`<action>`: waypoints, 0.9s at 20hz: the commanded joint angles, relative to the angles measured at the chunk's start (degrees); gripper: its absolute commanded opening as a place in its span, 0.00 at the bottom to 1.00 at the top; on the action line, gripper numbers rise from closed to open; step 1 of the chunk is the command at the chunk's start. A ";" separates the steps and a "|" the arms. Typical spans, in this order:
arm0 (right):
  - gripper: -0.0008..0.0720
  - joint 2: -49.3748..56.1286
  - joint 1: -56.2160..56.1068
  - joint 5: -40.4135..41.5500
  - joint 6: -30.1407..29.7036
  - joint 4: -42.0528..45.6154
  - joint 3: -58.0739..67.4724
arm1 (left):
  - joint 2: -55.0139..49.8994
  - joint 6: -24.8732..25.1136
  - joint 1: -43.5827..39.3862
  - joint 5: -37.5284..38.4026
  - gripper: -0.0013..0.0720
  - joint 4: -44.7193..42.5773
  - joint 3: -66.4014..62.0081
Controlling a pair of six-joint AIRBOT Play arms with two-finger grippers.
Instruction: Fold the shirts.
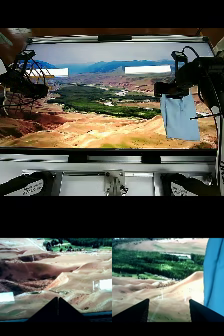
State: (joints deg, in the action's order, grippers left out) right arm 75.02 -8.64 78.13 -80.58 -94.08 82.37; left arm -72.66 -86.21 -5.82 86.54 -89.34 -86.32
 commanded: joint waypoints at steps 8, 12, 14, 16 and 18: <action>0.86 0.04 -0.04 -1.70 0.07 1.03 0.07 | -0.04 0.00 -0.04 -0.02 0.11 0.26 0.02; 0.86 0.04 -0.04 -1.70 0.07 1.03 0.07 | -0.04 0.00 -0.02 -0.02 0.11 0.33 0.02; 0.86 0.04 -0.04 -1.70 0.07 1.51 0.07 | -0.04 0.00 -0.02 -0.02 0.11 0.33 0.02; 0.86 0.04 -0.04 -1.70 1.18 2.91 0.07 | -0.04 0.00 -0.02 -0.02 0.11 0.33 0.02; 0.86 0.04 -0.04 -1.68 2.67 4.28 0.07 | -0.04 0.00 -0.02 -0.02 0.11 0.33 0.02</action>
State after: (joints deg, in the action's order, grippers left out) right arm 75.02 -8.64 76.44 -79.59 -91.66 82.37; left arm -72.66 -86.24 -5.82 86.54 -88.97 -86.32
